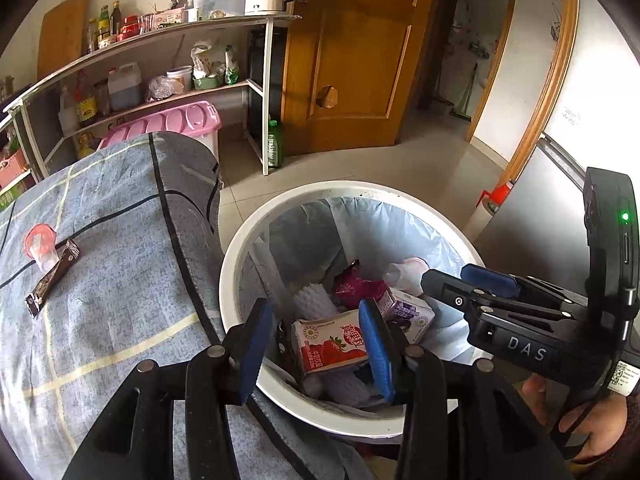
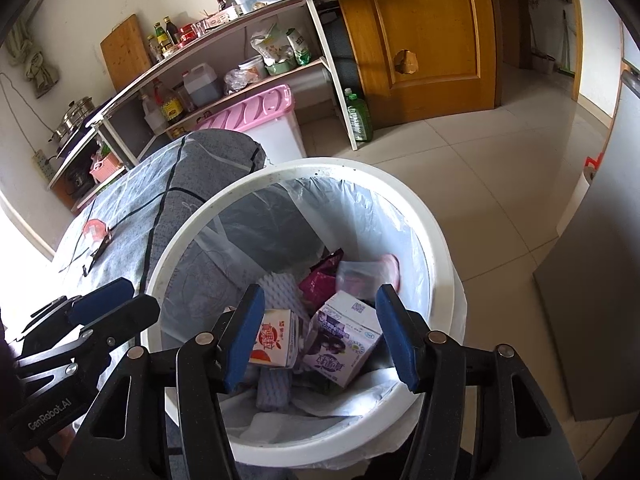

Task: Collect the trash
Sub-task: 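Open both grippers over the bin to drop the cup and wrapper, then move both tools back over the last cup and wrapper on the table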

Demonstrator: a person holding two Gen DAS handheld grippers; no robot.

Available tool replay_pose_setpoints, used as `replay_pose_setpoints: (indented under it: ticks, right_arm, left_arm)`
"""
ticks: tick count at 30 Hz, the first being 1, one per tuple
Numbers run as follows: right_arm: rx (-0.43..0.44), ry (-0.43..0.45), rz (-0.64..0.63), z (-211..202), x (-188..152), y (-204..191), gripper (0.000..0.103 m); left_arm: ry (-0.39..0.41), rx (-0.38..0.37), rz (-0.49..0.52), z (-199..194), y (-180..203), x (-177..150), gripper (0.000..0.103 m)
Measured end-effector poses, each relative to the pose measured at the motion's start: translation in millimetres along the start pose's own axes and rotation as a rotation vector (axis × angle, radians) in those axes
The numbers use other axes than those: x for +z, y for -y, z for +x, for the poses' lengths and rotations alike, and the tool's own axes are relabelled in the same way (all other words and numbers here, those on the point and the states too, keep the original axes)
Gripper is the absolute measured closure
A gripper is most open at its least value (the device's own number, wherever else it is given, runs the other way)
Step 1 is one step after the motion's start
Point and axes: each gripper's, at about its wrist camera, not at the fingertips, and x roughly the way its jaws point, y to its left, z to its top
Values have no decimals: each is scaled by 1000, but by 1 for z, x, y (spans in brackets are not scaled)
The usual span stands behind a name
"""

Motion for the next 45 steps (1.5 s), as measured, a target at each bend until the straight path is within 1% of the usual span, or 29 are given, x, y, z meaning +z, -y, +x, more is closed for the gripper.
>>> replay_pose_setpoints:
  ticks: [4,9,13,16,18,31,34,36,39,42,45]
  right_arm:
    - [9,9,5,-4,1,-3,44]
    - [25,16,-10,-6,1,-16,44]
    - [49,25,-25,-7,2,-33,44]
    - [67,25,-41,-5,3,-48,44]
    - [80,24,-52,-3,4,-59,44]
    - [162,-21,-157,26,1,-145,44]
    - [172,-30,-173,31,-1,-160,44]
    - [175,-30,-181,35,0,-167,44]
    - [180,-39,-188,41,1,-177,44]
    - [177,-48,-197,50,4,-184,44]
    - [176,-59,-201,57,6,-189,44]
  left_arm:
    - [20,16,-5,-9,-7,1,55]
    - [38,26,-29,-23,-27,-1,55]
    - [62,75,-49,-37,-46,-5,55]
    - [74,83,-82,-48,-67,-8,55]
    - [80,114,-107,-54,-82,-11,55]
    - [113,250,-260,-89,-180,-31,55]
    - [111,257,-294,-91,-202,-30,55]
    - [104,269,-310,-89,-213,-27,48]
    - [108,219,-354,-85,-230,-20,44]
    - [97,247,-337,-73,-238,-7,44]
    - [79,216,-346,-57,-248,6,44]
